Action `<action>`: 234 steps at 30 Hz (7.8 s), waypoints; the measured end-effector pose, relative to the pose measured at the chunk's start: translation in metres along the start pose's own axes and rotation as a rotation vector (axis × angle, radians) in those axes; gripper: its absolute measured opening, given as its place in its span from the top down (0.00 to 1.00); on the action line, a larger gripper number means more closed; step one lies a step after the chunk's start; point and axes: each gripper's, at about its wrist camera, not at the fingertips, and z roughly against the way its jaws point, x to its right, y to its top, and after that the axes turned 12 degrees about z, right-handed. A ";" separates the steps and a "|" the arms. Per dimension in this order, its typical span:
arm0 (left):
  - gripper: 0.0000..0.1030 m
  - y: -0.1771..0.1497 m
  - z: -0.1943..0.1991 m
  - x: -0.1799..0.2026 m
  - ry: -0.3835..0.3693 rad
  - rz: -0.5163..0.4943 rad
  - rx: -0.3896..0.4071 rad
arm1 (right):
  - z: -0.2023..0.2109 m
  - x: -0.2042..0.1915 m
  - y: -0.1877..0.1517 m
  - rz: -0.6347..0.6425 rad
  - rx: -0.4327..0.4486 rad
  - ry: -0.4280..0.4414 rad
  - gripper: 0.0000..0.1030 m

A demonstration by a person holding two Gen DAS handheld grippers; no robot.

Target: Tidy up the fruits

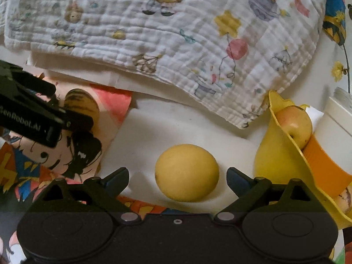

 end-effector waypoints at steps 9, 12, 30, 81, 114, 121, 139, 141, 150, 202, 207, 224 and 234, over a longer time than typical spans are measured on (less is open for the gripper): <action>0.01 -0.007 -0.017 0.009 0.031 -0.016 -0.018 | -0.011 0.001 -0.002 -0.044 -0.018 0.003 0.08; 0.01 -0.007 -0.021 0.009 0.033 -0.003 -0.014 | -0.012 0.002 -0.002 -0.057 -0.025 0.006 0.07; 0.22 -0.010 -0.024 0.011 -0.028 0.004 0.003 | -0.020 0.026 -0.012 -0.315 -0.060 0.059 0.17; 0.46 -0.076 0.142 0.068 -0.180 0.000 -0.009 | 0.181 0.043 -0.084 -0.250 0.237 0.227 0.38; 0.46 -0.136 0.141 0.104 -0.229 -0.154 -0.182 | 0.235 -0.023 -0.194 0.081 0.237 0.329 0.37; 0.46 -0.135 0.140 0.102 -0.234 -0.122 -0.218 | 0.234 -0.024 -0.193 0.093 0.237 0.322 0.37; 0.46 -0.134 0.143 0.100 -0.212 -0.092 -0.218 | 0.232 -0.031 -0.192 0.109 0.218 0.319 0.37; 0.44 -0.135 0.145 0.102 -0.203 -0.103 -0.210 | 0.232 -0.031 -0.191 0.108 0.220 0.316 0.36; 0.22 -0.137 0.162 0.107 -0.179 -0.138 -0.143 | 0.242 -0.016 -0.193 0.000 0.239 0.301 0.26; 0.00 -0.261 0.328 0.060 0.172 0.186 0.278 | 0.337 -0.072 -0.222 -0.343 0.317 0.147 0.01; 0.00 -0.276 0.343 0.060 0.187 0.140 0.289 | 0.348 -0.079 -0.230 -0.366 0.320 0.129 0.01; 0.00 -0.308 0.362 0.058 0.163 0.104 0.239 | 0.372 -0.102 -0.247 -0.358 0.307 0.135 0.01; 0.00 -0.312 0.364 0.062 0.190 0.103 0.232 | 0.371 -0.099 -0.255 -0.369 0.293 0.148 0.01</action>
